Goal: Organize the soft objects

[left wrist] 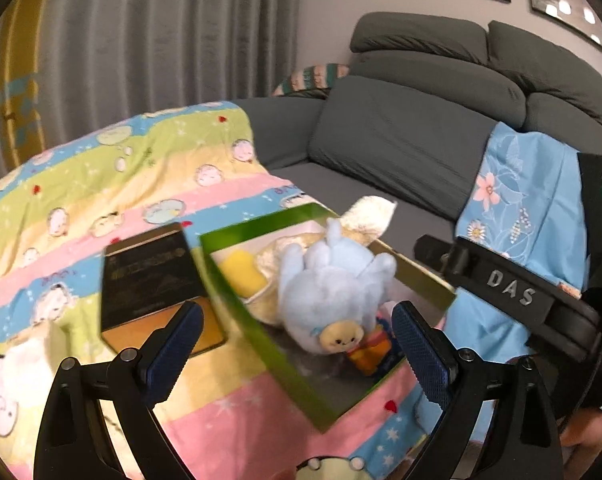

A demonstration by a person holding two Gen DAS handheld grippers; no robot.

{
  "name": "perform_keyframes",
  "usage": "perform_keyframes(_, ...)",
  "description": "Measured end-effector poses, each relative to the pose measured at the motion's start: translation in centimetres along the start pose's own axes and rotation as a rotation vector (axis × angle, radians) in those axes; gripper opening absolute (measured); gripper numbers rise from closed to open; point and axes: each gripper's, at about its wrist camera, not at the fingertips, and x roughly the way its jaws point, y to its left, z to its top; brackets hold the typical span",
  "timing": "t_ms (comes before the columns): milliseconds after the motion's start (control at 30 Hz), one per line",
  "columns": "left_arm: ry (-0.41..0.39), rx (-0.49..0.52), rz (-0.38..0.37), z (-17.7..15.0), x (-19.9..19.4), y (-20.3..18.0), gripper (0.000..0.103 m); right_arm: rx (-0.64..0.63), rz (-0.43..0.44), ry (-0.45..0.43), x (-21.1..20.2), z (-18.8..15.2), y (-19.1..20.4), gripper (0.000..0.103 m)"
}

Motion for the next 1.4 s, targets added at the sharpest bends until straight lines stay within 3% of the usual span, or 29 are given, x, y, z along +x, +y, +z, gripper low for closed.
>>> perform_keyframes(100,-0.012,-0.023,0.041,-0.3,-1.0,0.5,0.095,-0.035,-0.004,-0.014,-0.9,-0.1,0.6,0.099)
perform_keyframes(467,0.01,-0.11,0.049,-2.5,-2.7,2.5,0.096,-0.163,-0.064,-0.086,-4.3,-0.8,2.8,0.102)
perform_keyframes(1400,0.093,-0.121,-0.01,-3.1,-2.6,3.0,0.096,-0.194,-0.196,-0.085,-5.5,-1.8,3.3,0.102)
